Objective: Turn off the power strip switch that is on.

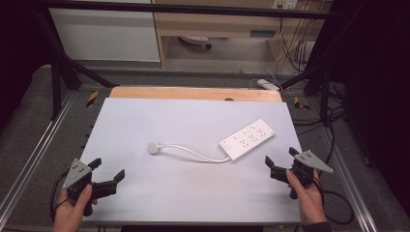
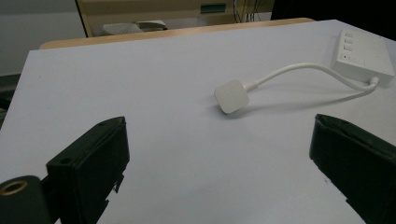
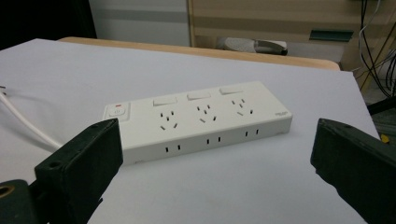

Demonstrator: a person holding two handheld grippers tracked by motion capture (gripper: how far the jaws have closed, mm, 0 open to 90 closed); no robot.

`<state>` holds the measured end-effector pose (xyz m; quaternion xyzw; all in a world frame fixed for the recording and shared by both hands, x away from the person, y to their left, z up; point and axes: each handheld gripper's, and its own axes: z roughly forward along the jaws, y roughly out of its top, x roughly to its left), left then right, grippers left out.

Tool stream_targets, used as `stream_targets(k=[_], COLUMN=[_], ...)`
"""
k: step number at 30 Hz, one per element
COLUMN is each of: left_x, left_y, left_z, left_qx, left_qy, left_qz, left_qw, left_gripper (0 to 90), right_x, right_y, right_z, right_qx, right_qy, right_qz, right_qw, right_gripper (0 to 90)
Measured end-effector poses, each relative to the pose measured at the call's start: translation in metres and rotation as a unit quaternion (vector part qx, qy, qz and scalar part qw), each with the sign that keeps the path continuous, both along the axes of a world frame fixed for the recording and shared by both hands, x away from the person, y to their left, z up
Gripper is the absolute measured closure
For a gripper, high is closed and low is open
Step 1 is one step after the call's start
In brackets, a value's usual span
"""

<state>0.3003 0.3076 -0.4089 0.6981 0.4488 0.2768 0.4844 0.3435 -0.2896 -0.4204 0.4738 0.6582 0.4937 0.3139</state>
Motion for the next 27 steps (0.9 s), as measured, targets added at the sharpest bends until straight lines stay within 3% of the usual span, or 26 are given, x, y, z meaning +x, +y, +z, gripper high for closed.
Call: stream_targets(k=[16,23,27], left_x=[0.000,0.000,0.000], left_y=[-0.001,-0.002,-0.003], left_z=[-0.001,-0.001,-0.001], left_qx=[0.002,0.007,0.006], left_qy=[0.001,0.003,0.004], left_qz=[-0.003,-0.005,-0.007], left_qw=[1.0000,1.0000,1.0000], left_gripper=[4.8,4.8,4.8], right_x=[-0.002,0.007,0.011], right_y=[0.015,0.030,0.027], right_z=[-0.024,-0.037,-0.034], right_qx=[-0.010,-0.041,-0.050], right_qy=[0.044,0.090,0.079], right_qz=[0.032,0.054,0.037], right_qw=[0.9985,0.9936,0.9949], right_gripper=[2.4,2.8,2.8])
